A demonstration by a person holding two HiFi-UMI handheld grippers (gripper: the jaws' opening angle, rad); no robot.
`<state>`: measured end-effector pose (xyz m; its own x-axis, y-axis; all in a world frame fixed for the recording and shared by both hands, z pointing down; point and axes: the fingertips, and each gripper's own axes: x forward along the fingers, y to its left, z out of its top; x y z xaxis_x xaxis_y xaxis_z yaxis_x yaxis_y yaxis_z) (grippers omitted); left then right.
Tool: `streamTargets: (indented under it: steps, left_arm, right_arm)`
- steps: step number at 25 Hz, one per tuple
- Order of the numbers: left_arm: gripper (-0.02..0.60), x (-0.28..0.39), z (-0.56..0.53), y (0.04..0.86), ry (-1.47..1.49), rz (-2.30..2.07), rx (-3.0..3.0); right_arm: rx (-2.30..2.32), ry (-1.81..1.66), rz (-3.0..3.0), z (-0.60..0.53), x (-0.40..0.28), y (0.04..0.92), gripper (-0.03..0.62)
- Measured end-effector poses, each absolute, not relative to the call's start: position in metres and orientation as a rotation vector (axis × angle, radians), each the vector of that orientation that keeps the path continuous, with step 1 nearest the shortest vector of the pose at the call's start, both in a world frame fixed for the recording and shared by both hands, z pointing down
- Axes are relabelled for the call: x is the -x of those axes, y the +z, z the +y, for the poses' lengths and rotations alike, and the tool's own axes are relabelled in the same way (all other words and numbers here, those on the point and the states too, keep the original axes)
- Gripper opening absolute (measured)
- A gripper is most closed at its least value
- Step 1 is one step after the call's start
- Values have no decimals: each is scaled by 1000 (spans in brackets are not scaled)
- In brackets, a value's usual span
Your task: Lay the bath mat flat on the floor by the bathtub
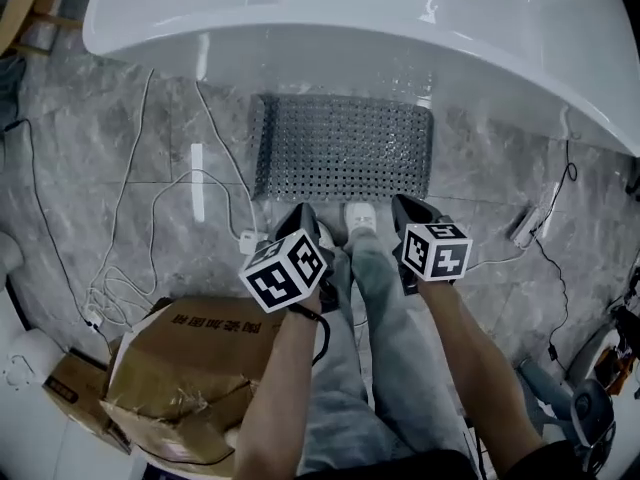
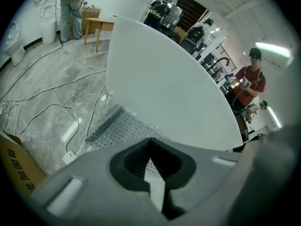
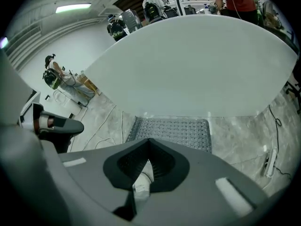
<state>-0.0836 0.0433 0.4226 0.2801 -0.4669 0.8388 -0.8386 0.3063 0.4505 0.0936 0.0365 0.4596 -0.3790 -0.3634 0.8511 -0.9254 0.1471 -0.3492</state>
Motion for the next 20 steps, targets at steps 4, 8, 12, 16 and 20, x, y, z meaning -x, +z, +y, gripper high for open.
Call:
streamTargets:
  steps: [4, 8, 12, 16, 20]
  left_arm:
    - [5, 83, 51, 393, 402, -1355, -1348]
    - [5, 85, 49, 352, 406, -1372, -1400]
    - [5, 85, 46, 303, 400, -1396, -1446]
    - [5, 90, 34, 253, 359, -1438, -1489]
    - [5, 95, 32, 205, 282, -1476, -1468]
  right_arm:
    - [-1238, 1212, -1879, 36, -83, 421, 6]
    - [-1260, 1175, -1945, 26, -80, 375, 6]
    - [-1300, 1150, -2008, 18, -82, 321, 6]
    - [-1341, 1136, -2075, 10, -76, 272, 7]
    - [-1339, 1106, -2115, 19, -68, 226, 8]
